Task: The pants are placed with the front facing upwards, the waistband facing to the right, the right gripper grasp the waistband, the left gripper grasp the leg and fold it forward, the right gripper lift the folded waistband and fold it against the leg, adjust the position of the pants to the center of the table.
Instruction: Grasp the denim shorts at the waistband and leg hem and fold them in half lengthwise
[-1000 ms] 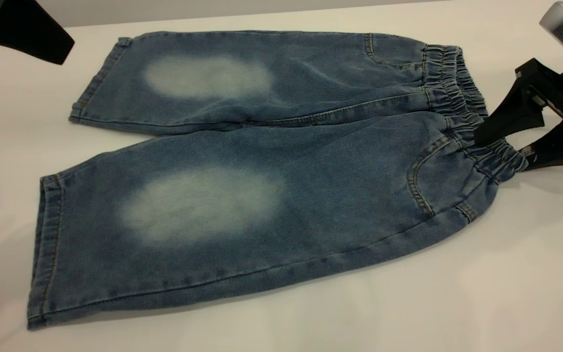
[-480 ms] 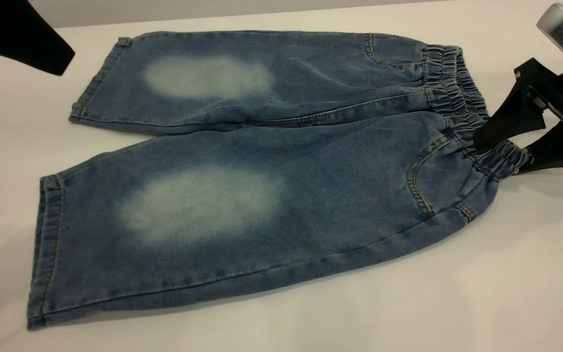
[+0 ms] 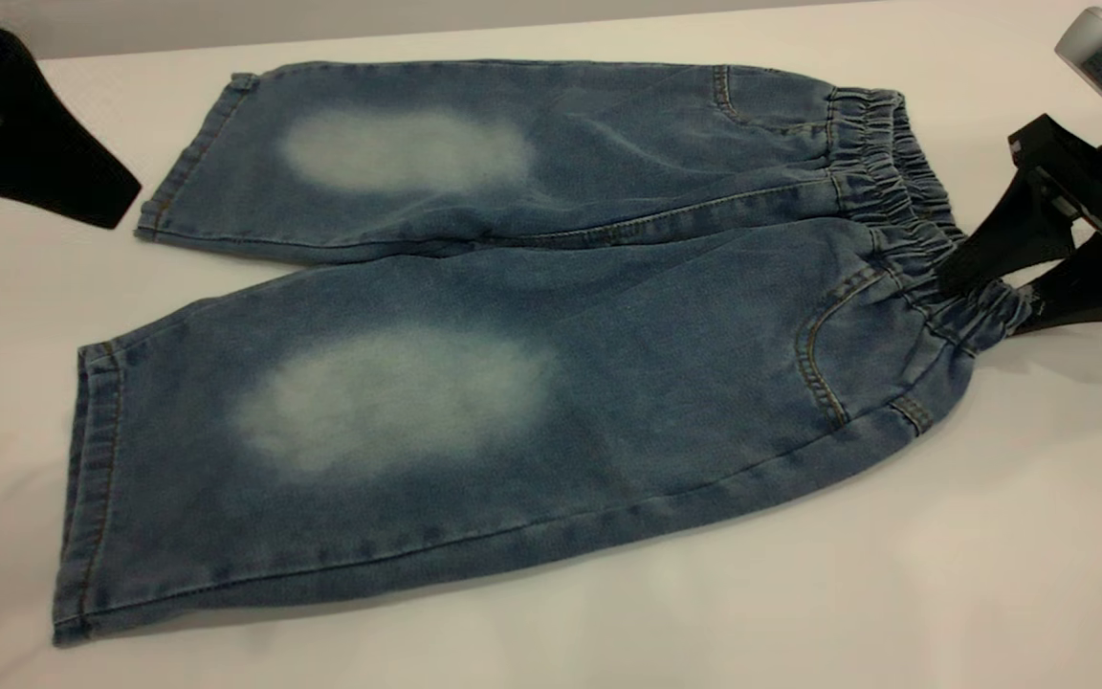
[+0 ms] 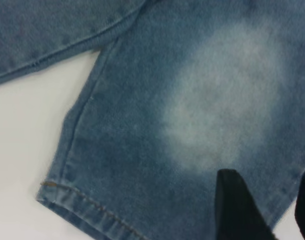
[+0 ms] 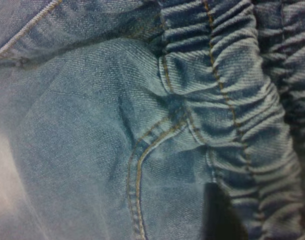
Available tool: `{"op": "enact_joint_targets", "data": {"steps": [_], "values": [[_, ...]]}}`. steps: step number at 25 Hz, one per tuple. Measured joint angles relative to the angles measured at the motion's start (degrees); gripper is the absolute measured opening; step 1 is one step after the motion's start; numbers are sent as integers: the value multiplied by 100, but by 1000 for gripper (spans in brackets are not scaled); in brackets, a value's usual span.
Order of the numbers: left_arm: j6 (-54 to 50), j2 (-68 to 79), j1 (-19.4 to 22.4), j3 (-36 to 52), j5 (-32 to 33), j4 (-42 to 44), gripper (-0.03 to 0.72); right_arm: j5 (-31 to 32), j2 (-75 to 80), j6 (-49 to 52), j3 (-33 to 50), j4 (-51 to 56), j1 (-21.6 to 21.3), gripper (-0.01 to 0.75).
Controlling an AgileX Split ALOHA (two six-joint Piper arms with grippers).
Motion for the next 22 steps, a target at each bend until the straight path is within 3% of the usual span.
{"op": "enact_joint_targets", "data": {"steps": [6, 8, 15, 18, 22], "values": [[0, 232, -21, 39, -77, -30, 284, -97, 0, 0, 0, 47, 0, 80], [0, 425, -130, 61, -75, 58, 284, -97, 0, 0, 0, 126, 0, 37], [-176, 1310, -739, 255, -567, 990, 284, -91, 0, 6, 0, 247, 0, 32], [-389, 1607, -856, 373, -943, 1536, 284, -50, 0, 6, 0, 270, 0, 32], [-458, 1803, -871, 454, -937, 2168, 284, -34, 0, 1, 0, 296, 0, 32]]}}
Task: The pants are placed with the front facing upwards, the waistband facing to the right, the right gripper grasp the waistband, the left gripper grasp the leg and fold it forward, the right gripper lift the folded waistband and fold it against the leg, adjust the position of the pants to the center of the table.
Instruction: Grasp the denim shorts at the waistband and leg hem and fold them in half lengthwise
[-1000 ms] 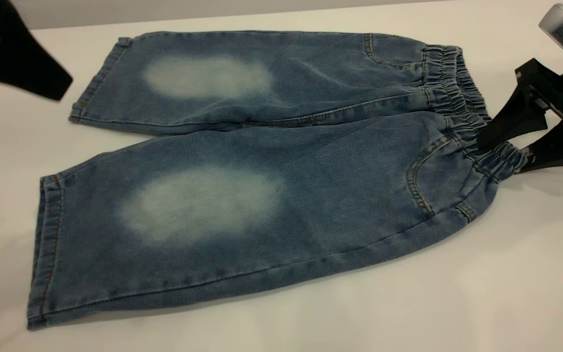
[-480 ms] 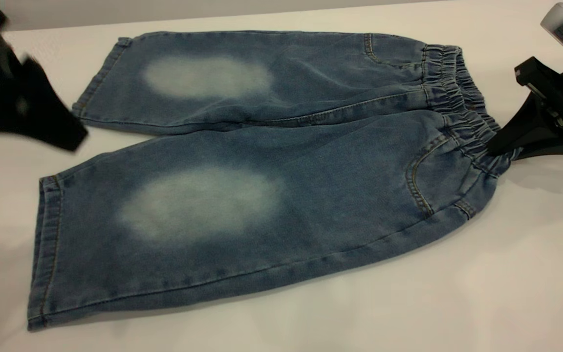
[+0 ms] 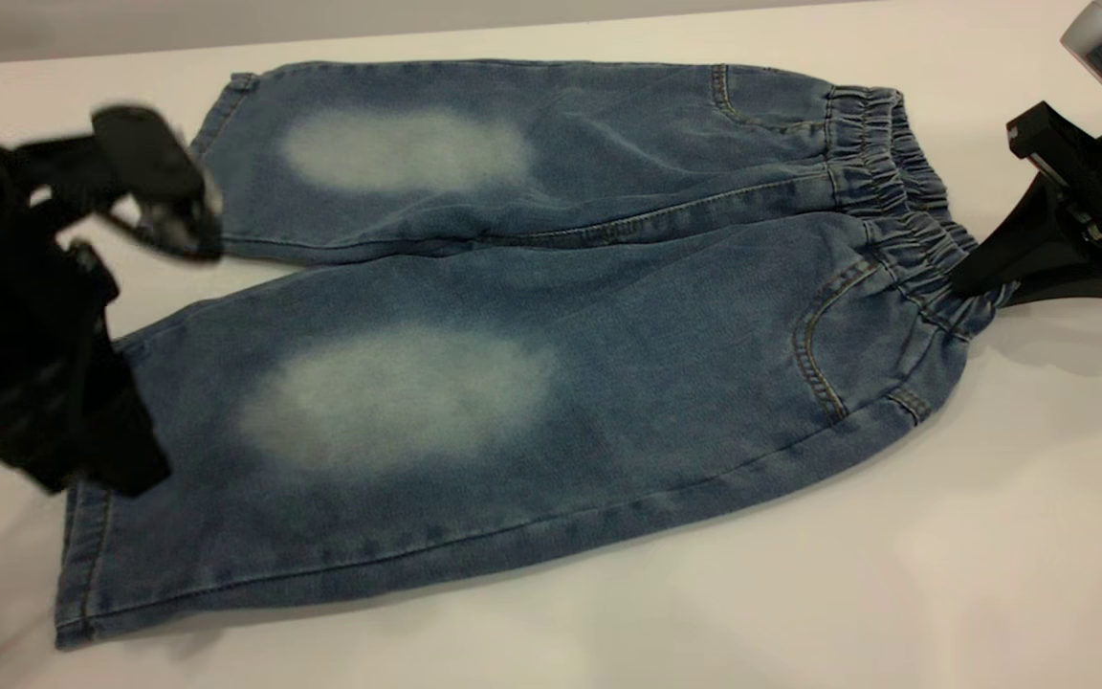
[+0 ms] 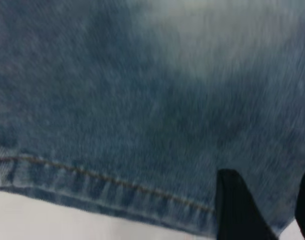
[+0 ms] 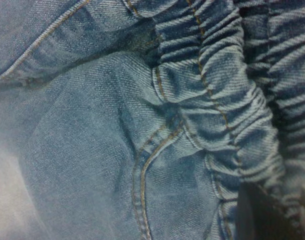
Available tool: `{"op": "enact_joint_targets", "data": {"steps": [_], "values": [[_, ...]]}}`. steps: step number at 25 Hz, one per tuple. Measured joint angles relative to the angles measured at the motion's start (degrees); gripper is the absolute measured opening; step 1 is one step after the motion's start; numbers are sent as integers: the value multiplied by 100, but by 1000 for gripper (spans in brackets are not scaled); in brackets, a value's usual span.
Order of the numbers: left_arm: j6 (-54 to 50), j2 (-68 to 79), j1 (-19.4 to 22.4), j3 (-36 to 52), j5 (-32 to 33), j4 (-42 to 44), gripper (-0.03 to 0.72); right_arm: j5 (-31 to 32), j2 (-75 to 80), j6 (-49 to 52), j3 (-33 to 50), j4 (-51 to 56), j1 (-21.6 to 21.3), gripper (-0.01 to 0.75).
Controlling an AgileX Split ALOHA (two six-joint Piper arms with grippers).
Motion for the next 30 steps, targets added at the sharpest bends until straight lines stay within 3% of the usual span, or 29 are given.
{"op": "enact_joint_targets", "data": {"steps": [1, 2, 8, 30], "values": [[0, -24, -17, 0, 0, 70, 290, 0, 0, 0, 0, 0, 0, 32], [450, -37, -99, 854, -292, 71, 457, 0, 0, 0, 0, 0, 0, 32], [787, 85, -99, 1085, -1486, 71, 457, 12, 0, -5, 0, 0, 0, 34], [1096, 590, -99, 1063, -1576, 30, 457, 12, 0, -23, 0, 21, 0, 35]]}}
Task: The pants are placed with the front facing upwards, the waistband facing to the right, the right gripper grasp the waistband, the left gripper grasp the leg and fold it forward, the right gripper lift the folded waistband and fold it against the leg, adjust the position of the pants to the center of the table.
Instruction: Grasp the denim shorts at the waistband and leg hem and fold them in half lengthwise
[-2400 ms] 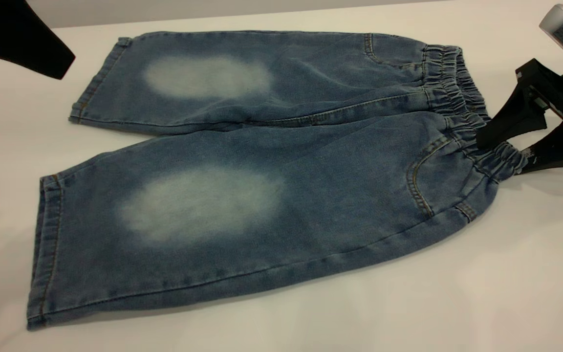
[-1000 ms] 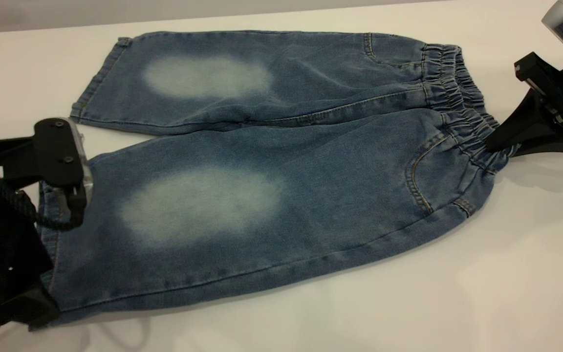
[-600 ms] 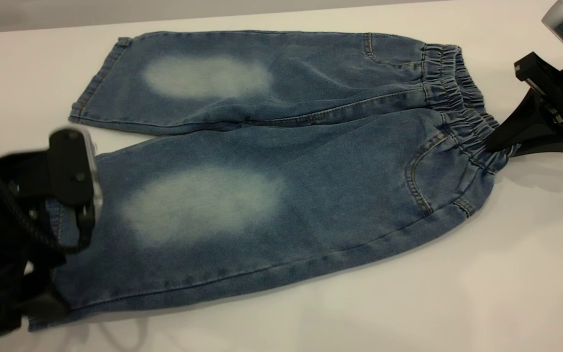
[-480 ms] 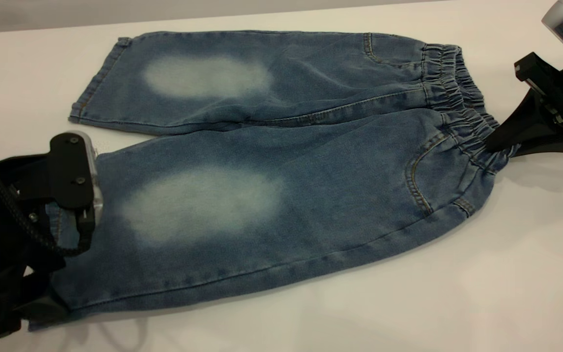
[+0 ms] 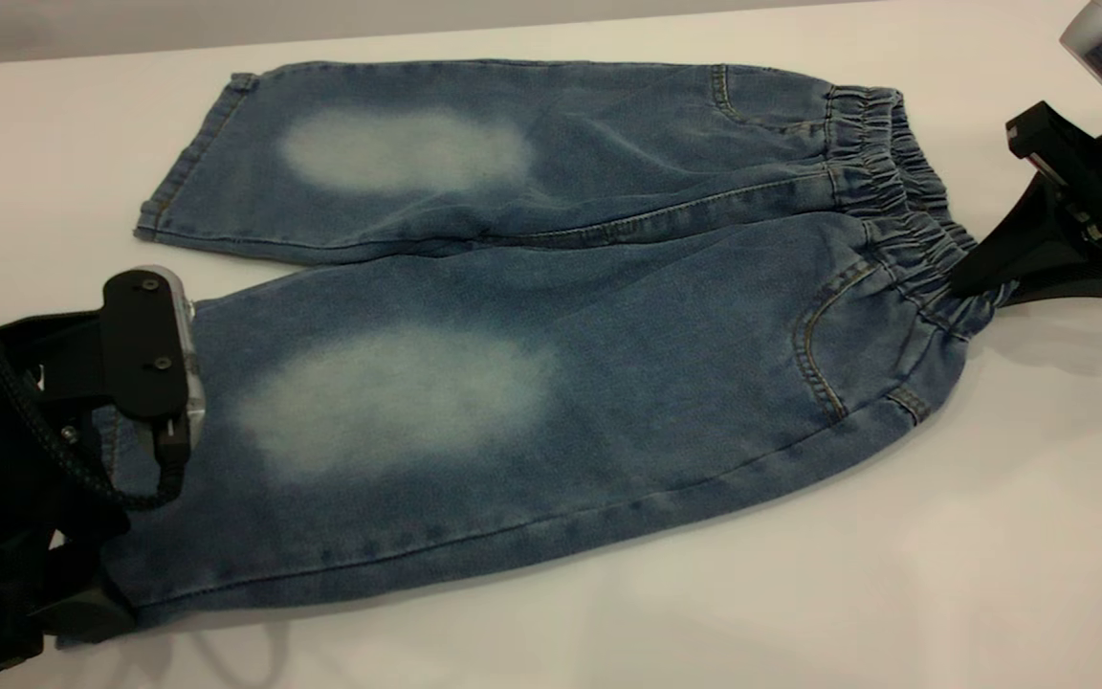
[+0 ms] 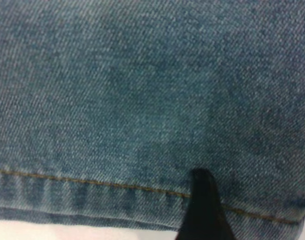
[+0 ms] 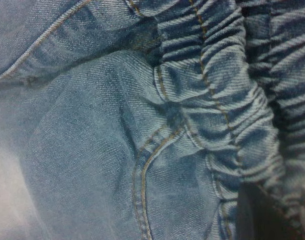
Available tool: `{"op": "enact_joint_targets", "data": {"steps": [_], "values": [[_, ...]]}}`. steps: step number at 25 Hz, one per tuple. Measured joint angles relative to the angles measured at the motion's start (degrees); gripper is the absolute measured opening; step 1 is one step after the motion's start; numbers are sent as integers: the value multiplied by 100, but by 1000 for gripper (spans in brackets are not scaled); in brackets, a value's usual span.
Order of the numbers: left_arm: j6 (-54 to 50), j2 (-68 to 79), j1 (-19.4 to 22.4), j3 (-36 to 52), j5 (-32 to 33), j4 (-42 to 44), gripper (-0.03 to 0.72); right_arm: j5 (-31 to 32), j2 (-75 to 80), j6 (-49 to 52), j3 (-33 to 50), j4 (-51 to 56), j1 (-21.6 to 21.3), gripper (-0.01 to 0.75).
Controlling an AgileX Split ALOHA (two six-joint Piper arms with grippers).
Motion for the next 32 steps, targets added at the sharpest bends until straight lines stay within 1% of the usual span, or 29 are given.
{"op": "enact_joint_targets", "data": {"steps": [13, 22, 26, 32], "values": [[0, 0, 0, 0, -6, 0, 456, 0, 0, 0, 0, 25, 0, 38], [-83, 0, 0, 0, -6, -122, 418, 0, 0, 12, 0, 25, 0, 40], [-77, 0, 0, 0, -16, -283, 415, 0, 0, 12, 0, 25, 0, 41], [-72, 163, 0, 0, 86, -302, 415, 14, 0, 3, 0, 25, 0, 43]]}}
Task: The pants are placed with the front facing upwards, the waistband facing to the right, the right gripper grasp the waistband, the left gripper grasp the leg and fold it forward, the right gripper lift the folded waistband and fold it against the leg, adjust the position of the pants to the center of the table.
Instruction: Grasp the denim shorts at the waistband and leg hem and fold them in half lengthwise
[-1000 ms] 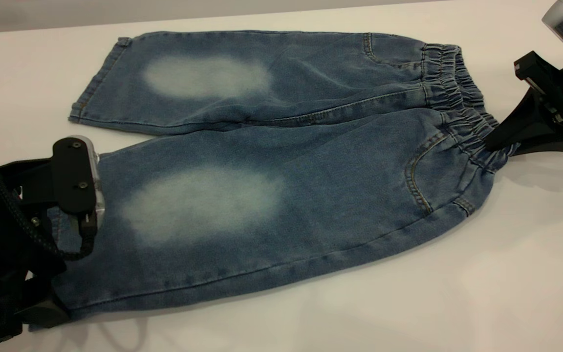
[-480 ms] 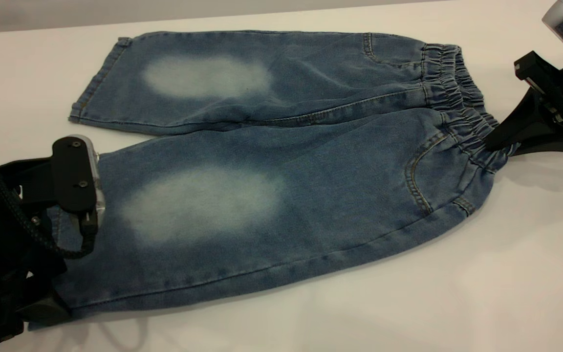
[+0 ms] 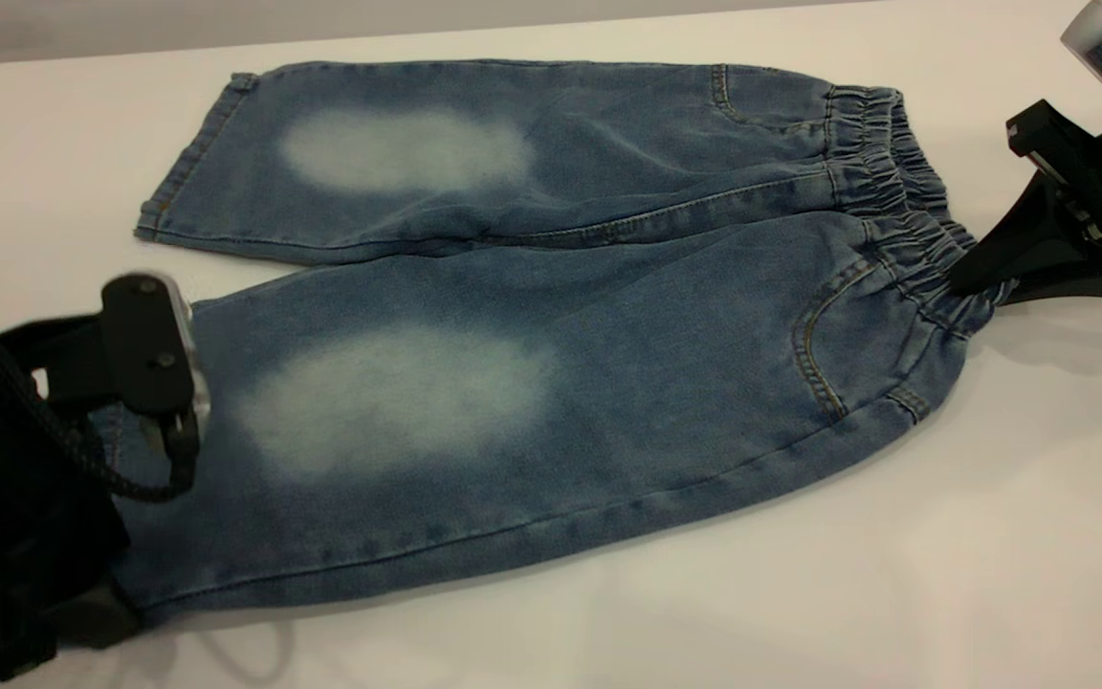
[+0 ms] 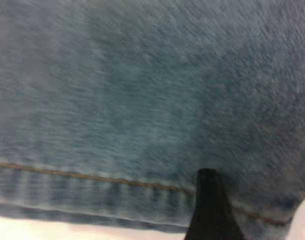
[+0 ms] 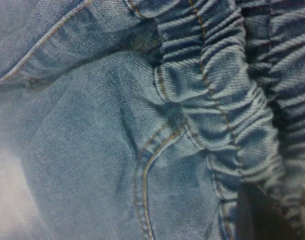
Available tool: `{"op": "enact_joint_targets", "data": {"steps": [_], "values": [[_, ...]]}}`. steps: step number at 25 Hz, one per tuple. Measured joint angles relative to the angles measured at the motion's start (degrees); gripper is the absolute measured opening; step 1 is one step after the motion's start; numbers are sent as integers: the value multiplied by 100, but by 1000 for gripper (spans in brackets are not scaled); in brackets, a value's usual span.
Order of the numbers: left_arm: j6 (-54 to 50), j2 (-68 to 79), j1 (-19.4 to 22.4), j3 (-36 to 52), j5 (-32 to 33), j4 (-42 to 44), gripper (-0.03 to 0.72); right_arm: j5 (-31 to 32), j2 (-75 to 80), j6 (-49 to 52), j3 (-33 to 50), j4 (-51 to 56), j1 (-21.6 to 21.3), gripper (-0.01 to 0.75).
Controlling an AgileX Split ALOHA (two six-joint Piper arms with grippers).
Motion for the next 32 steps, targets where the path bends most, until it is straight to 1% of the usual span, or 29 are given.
{"op": "enact_joint_targets", "data": {"steps": [4, 7, 10, 13, 15, 16, 19, 22, 24, 27, 32], "values": [[7, 69, 0, -6, 1, 5, 408, 28, 0, 0, 0, 0, 0, 44], [7, 69, 0, -6, -76, 23, 365, 35, 0, 0, 0, 0, 0, 45], [7, 69, 0, -6, -164, 23, 268, 51, 0, 0, 0, 0, 0, 46], [7, 69, 0, 0, -230, 23, 137, 67, 0, 0, 0, 0, 0, 46], [7, 69, 0, 0, -281, 23, 72, 108, 0, 0, 0, 0, 0, 46], [7, 69, 0, 0, -297, 23, 57, 126, 0, 0, 0, -5, 0, 46], [7, 56, 0, 0, -425, 23, 54, 172, 0, 0, 0, 54, 0, 46], [7, -96, 0, 0, -579, 23, 54, 323, -5, 0, 0, 85, 0, 46], [7, -236, 0, -6, -573, 23, 54, 461, -11, 20, 0, 61, 0, 46], [7, -500, 0, -6, -480, 23, 54, 609, -23, 115, 46, -75, 0, 46], [7, -1093, 5, 0, -113, 23, 54, 731, -43, 387, 195, -484, 0, 46]]}}
